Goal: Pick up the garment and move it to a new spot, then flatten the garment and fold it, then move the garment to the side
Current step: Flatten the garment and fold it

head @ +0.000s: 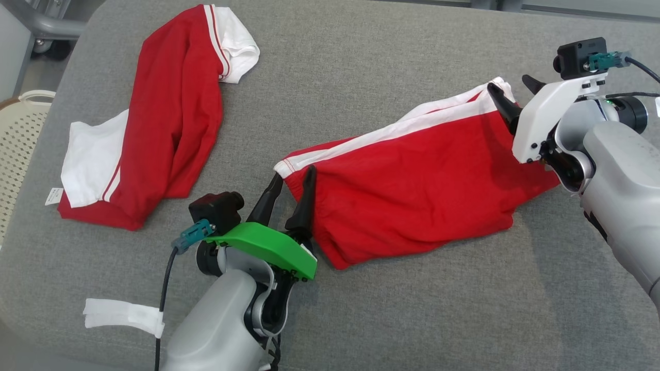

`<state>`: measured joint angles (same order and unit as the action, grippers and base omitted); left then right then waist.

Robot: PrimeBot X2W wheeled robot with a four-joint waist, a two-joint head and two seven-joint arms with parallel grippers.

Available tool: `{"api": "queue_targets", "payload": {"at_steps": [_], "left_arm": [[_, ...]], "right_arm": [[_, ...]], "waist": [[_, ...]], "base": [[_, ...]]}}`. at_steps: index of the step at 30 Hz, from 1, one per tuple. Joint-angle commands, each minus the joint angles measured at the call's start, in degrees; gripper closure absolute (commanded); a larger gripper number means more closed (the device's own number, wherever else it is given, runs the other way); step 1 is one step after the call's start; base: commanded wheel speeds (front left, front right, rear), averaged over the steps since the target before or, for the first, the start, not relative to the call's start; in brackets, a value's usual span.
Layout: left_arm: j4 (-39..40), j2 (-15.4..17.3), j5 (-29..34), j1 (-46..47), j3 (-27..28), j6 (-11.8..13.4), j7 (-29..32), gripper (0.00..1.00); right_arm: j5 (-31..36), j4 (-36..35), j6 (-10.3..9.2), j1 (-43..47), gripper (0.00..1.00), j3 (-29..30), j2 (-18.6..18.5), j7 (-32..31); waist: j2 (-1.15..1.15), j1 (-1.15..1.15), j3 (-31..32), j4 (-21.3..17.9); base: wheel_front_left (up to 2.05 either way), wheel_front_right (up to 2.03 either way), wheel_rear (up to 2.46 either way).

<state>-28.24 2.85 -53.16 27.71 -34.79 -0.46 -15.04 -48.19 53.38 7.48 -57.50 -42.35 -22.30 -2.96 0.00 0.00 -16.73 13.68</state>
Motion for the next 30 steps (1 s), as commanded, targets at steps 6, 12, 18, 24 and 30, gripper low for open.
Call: {"api": "queue_targets", "payload": {"at_steps": [6,12,18,24,30], "left_arm": [[-0.77,0.18,6.35,-0.75,0.61,0.32,-0.17,0.0],[0.02,2.29,10.27,-3.03,1.71,0.54,-0.16,0.0],[5.15,5.59,13.87,-7.08,4.04,2.51,-0.16,0.0],[10.25,7.14,16.82,-10.55,5.16,4.3,-0.16,0.0],[14.58,7.95,18.45,-14.03,5.6,6.21,-0.16,0.0]], "right_arm": [[-2.37,0.53,0.02,-1.62,0.0,-3.61,-1.17,2.13],[-4.22,-0.53,0.02,-1.68,0.0,-7.16,-2.83,3.49],[-7.24,-1.4,0.02,-1.01,0.0,-10.08,-5.16,4.86],[-9.86,-2.18,0.02,0.71,0.0,-11.86,-6.53,5.23],[-13.13,-2.38,0.02,2.82,0.0,-13.72,-7.42,3.15]], "waist": [[0.0,0.0,0.96,-0.16],[0.0,0.0,2.66,-0.96],[0.0,0.0,5.62,-2.44],[0.0,0.0,8.42,-3.71],[0.0,0.0,10.39,-4.49]], "base": [[0.0,0.0,0.0],[0.0,0.0,0.0],[0.0,0.0,0.0],[0.0,0.0,0.0],[0.0,0.0,0.0]]}}
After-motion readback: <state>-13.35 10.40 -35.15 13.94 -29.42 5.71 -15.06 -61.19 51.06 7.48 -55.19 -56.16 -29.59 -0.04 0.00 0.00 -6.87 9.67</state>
